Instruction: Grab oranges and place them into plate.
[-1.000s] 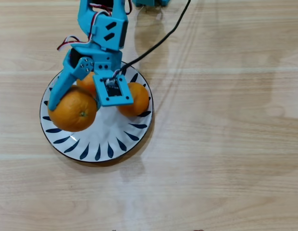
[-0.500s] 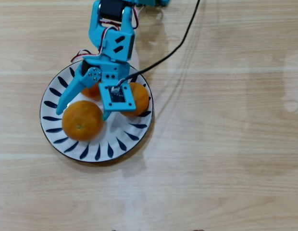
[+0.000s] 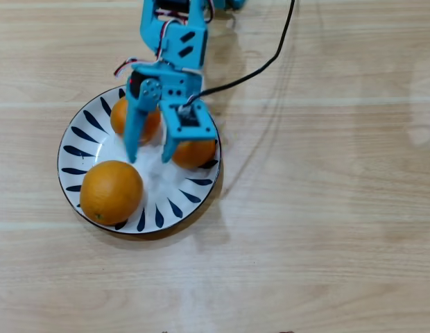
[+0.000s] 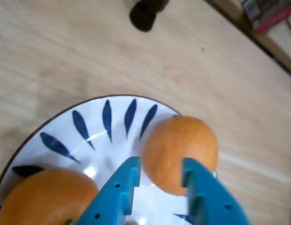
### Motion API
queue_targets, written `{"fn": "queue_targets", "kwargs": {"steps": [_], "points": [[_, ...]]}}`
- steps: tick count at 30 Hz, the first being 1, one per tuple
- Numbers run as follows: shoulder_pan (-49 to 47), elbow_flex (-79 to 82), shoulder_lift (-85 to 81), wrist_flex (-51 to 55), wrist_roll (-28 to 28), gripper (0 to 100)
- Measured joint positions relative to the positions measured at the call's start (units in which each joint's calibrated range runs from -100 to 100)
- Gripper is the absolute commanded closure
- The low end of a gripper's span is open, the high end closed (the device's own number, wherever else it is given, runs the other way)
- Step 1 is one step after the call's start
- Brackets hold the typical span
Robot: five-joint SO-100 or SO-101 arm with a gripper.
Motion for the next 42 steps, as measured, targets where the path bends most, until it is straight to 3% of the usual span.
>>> {"fn": "queue_targets", "kwargs": {"steps": [12, 15, 20, 31, 42], "points": [[-10.3, 22.31, -30.72, 15.93, 17.89, 93], [-11.57, 32.14, -40.54, 16.54, 20.14, 91], [-14.61, 47.54, -57.81, 19.04, 23.21, 97], [-15.03, 59.85, -86.58, 43.24, 24.73, 97], [-16.97, 68.44, -90.73, 44.88, 24.78, 98]]}}
